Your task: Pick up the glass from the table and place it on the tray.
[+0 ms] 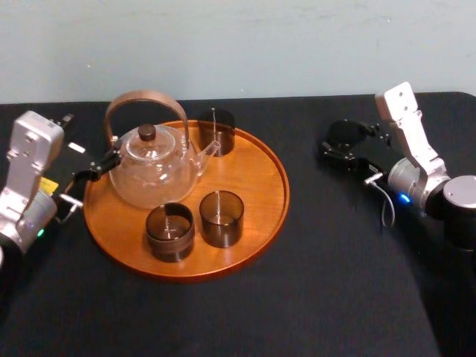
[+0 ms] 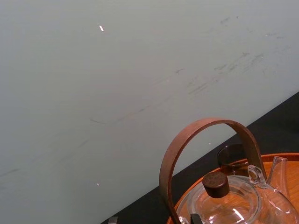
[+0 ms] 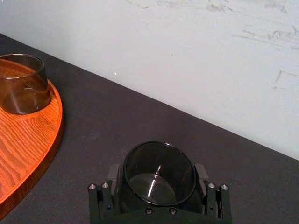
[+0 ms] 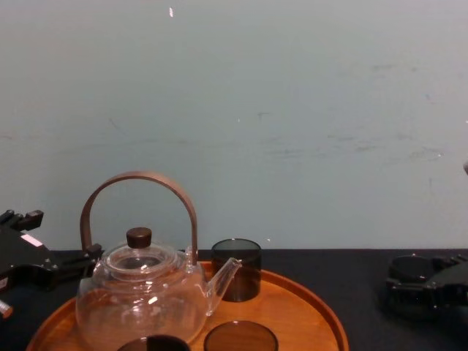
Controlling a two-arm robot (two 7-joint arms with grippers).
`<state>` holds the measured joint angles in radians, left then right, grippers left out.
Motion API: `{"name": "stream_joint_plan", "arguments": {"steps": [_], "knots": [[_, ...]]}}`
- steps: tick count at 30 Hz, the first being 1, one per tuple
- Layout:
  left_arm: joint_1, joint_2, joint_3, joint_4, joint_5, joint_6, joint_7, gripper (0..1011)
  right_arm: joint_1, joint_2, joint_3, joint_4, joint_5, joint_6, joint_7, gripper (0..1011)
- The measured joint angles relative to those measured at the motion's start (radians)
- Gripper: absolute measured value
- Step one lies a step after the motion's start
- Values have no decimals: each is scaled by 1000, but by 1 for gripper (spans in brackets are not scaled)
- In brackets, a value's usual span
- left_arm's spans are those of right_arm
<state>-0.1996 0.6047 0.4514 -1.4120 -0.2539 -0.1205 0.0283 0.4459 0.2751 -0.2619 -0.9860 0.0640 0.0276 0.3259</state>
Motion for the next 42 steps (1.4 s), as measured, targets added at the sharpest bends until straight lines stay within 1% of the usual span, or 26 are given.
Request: {"name": "stream_joint_plan", "arguments": {"steps": [3, 5, 6, 10, 34, 42], "knots": [[0, 0, 0, 0, 0, 0, 0, 1010, -1, 0, 0, -1, 0, 0, 0, 997], [0, 0, 0, 0, 0, 0, 0, 1009, -1, 0, 0, -2, 0, 0, 0, 978], [0, 0, 0, 0, 0, 0, 0, 1010, -1, 0, 0, -2, 1, 0, 0, 948], [0, 0, 0, 0, 0, 0, 0, 1010, -2, 1, 1, -3, 1, 0, 0, 930], [0, 0, 0, 0, 0, 0, 0, 1010, -4, 2, 1, -5, 3, 1, 0, 927], [0, 0, 0, 0, 0, 0, 0, 1010, -10, 2, 8, -7, 13, -4, 11, 927]]}}
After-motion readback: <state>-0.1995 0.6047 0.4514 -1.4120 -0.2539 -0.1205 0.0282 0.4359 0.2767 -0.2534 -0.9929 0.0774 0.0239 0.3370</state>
